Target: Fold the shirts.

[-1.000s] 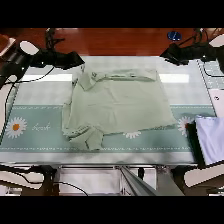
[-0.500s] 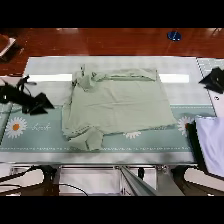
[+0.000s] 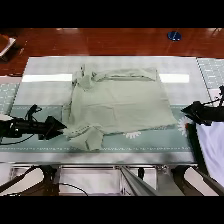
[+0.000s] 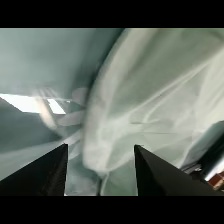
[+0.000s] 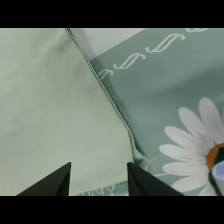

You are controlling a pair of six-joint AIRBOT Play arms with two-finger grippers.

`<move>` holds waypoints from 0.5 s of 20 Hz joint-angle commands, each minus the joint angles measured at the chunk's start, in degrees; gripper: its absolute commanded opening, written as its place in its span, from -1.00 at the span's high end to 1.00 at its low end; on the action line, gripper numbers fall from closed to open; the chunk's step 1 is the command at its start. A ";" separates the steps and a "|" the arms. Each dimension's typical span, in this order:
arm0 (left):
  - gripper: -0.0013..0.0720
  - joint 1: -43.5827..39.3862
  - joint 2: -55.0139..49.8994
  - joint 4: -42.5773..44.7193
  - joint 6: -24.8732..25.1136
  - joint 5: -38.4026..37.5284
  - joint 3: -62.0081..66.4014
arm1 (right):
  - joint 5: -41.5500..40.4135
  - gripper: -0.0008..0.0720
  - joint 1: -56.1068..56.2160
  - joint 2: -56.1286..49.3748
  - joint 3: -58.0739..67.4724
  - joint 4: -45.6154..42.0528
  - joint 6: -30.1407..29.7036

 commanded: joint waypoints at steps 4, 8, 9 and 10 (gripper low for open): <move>0.47 -7.17 0.04 -4.31 4.46 8.02 -3.87 | -0.52 -0.15 -1.11 0.83 -1.79 1.84 -0.48; 0.92 -6.84 0.07 -4.50 5.49 7.04 -2.43 | 2.29 -0.15 -7.76 0.81 -0.92 -2.64 -0.02; 0.92 -6.86 0.07 -4.55 5.46 7.02 -2.19 | 3.80 -0.15 -8.13 0.81 -1.36 -6.38 1.70; 0.92 -6.88 0.07 -4.72 5.49 7.06 -2.14 | 4.28 -0.15 -7.80 0.81 -2.43 -8.76 3.39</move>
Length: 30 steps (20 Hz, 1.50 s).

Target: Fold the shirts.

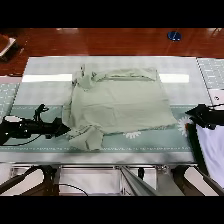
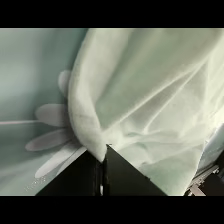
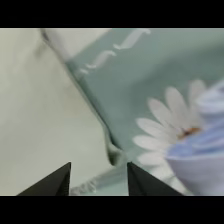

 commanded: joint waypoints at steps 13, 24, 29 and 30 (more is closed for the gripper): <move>0.92 -0.35 0.07 -0.85 0.70 0.07 0.46 | -2.82 -0.15 12.35 -17.29 4.07 3.41 1.66; 0.92 -0.22 0.79 -12.39 3.98 -3.32 5.31 | 5.64 0.93 20.65 -21.81 17.81 4.15 -0.79; 0.92 -0.98 8.66 -35.04 6.86 0.59 31.54 | 6.69 0.93 20.65 -12.55 48.24 3.96 2.47; 0.92 -1.81 10.45 -34.75 6.84 5.42 38.66 | 4.42 0.93 20.65 -10.80 54.14 4.15 4.85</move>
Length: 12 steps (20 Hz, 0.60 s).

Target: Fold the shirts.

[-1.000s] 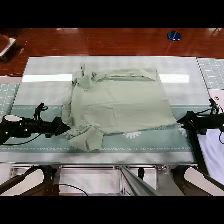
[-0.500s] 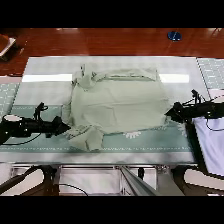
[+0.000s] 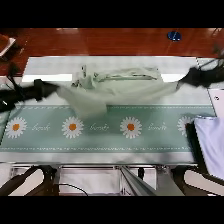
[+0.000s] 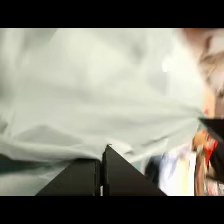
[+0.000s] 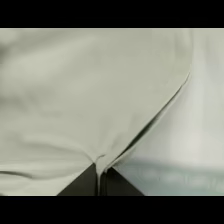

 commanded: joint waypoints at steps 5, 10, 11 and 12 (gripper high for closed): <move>0.92 1.38 12.74 11.23 -7.54 12.72 43.67 | -4.46 0.93 0.15 17.25 31.80 -4.79 4.42; 0.92 2.62 27.12 39.39 -16.04 11.32 48.74 | 0.90 0.92 0.15 32.04 31.78 -17.09 6.08; 0.92 2.62 29.92 43.21 -16.04 10.45 48.74 | 1.49 0.93 0.15 34.18 31.78 -18.73 6.45; 0.92 2.62 32.20 46.49 -16.02 9.16 48.74 | 2.56 0.92 0.15 36.20 31.78 -20.00 7.23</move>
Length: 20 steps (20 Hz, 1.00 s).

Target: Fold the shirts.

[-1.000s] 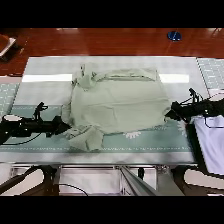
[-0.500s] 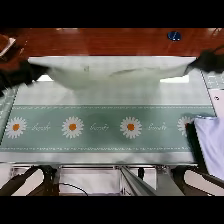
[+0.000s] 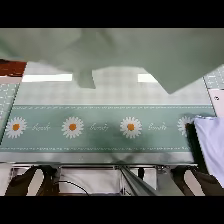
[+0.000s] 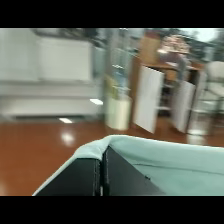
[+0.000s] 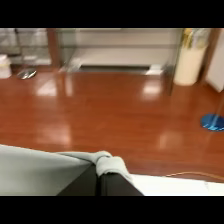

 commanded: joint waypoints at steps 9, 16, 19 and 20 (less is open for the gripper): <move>0.92 -22.16 14.25 40.63 -10.78 -10.60 -6.86 | 13.79 0.93 0.07 11.76 -4.85 -2.54 3.52; 0.92 -27.63 0.85 39.91 -17.27 2.56 -31.98 | 2.03 0.93 0.07 7.28 -41.35 8.83 -3.04; 0.92 -27.65 -13.60 32.35 -17.44 12.13 -34.29 | -3.13 0.93 1.29 -3.93 -45.13 14.27 -8.76; 0.92 -27.63 -18.67 31.67 -17.49 15.23 -33.53 | -6.67 0.93 2.91 -8.48 -44.96 14.14 -9.97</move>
